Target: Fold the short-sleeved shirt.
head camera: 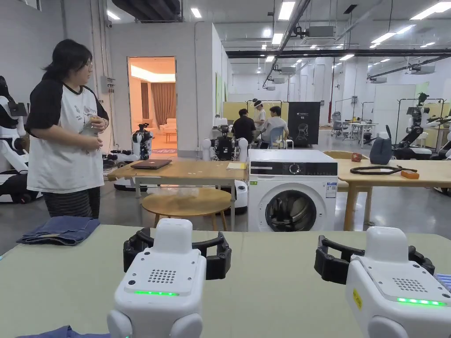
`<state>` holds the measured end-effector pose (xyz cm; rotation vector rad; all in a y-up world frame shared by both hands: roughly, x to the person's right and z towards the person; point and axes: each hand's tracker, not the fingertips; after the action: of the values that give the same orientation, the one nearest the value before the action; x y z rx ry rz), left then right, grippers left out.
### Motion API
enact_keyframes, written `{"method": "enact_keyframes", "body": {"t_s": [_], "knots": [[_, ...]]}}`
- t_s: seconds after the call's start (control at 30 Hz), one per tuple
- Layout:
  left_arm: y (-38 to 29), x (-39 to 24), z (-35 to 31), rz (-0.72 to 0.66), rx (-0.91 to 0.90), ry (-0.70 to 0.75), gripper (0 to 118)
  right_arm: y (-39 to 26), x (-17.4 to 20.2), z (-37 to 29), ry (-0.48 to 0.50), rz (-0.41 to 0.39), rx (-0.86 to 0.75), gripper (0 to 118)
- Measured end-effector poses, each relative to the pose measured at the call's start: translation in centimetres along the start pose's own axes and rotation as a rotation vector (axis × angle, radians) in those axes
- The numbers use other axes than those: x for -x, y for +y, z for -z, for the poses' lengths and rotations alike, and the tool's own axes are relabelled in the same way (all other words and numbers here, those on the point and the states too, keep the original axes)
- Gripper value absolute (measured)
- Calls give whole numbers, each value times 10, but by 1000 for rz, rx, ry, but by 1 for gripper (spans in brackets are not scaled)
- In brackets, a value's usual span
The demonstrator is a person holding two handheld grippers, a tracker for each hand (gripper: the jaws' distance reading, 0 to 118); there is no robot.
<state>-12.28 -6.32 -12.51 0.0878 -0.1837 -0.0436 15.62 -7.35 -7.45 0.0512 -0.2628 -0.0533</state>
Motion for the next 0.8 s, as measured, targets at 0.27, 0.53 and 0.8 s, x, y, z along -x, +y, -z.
{"method": "enact_keyframes", "body": {"t_s": [0.27,0.53,0.8], "knots": [[-3,1,-2,-3,-14,-9,118,-4,-6,-1,-28,30,-13,118],[4,0,-7,-36,-45,-24,118,5,-19,-6,66,111,-4,118],[6,-5,-19,-26,-27,-80,18,9,-18,-15,115,145,14,13]]}}
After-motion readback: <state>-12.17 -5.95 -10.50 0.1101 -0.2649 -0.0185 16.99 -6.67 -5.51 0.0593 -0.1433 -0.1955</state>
